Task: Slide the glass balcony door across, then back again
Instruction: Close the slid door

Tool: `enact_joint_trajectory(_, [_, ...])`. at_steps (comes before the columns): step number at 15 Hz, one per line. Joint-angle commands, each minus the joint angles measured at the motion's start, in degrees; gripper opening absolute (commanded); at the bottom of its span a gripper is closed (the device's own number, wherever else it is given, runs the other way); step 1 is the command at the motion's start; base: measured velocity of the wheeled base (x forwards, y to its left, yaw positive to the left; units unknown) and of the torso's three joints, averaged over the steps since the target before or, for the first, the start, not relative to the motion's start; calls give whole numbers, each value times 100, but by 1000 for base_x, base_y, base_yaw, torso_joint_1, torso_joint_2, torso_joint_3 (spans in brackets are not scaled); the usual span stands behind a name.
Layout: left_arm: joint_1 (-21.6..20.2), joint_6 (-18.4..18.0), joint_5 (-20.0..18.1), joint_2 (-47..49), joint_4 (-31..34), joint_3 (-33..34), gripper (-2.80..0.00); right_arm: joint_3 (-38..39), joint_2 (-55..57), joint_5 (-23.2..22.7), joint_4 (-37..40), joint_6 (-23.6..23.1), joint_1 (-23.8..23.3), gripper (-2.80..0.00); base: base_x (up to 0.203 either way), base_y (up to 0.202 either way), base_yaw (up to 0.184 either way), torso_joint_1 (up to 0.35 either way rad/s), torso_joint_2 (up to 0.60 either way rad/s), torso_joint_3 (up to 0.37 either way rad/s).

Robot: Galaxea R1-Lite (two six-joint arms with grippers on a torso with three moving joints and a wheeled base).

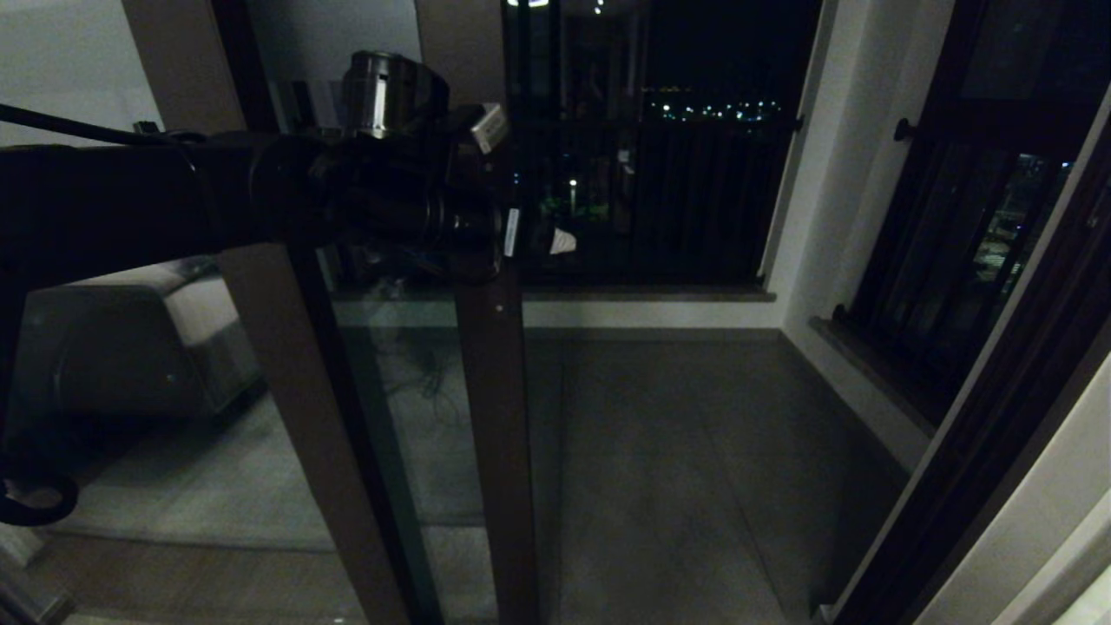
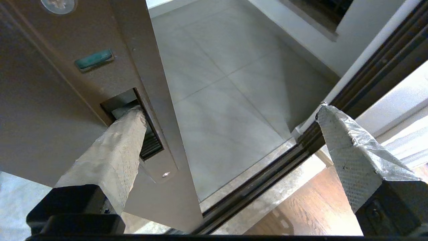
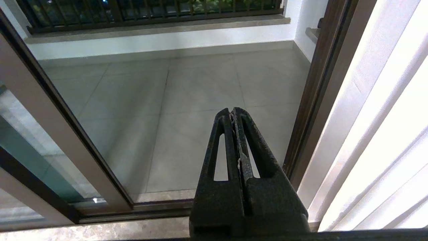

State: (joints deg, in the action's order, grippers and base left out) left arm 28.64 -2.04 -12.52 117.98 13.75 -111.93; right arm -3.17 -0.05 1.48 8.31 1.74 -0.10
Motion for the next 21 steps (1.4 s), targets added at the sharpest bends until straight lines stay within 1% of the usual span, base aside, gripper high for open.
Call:
enact_joint_trajectory(1, [29, 1, -23, 41, 22, -21, 0, 1, 5, 2, 4, 2, 1, -280, 0, 0, 0, 0, 0, 0])
enact_joint_trajectory(8, [167, 1, -7, 180, 14, -81, 0, 1, 5, 2, 4, 2, 1, -280, 0, 0, 0, 0, 0, 0])
enact_joint_trajectory(10, [244, -3, 95, 240, 1, -92, 0, 1, 5, 2, 4, 2, 1, -280, 0, 0, 0, 0, 0, 0])
enact_joint_trajectory(13, [329, -6, 269, 339, -540, -83, 0, 1, 5, 2, 4, 2, 1, -280, 0, 0, 0, 0, 0, 0])
enact_joint_trajectory(21, [542, 1, 276, 384, -567, -92, 0, 1, 5, 2, 4, 2, 1, -280, 0, 0, 0, 0, 0, 0])
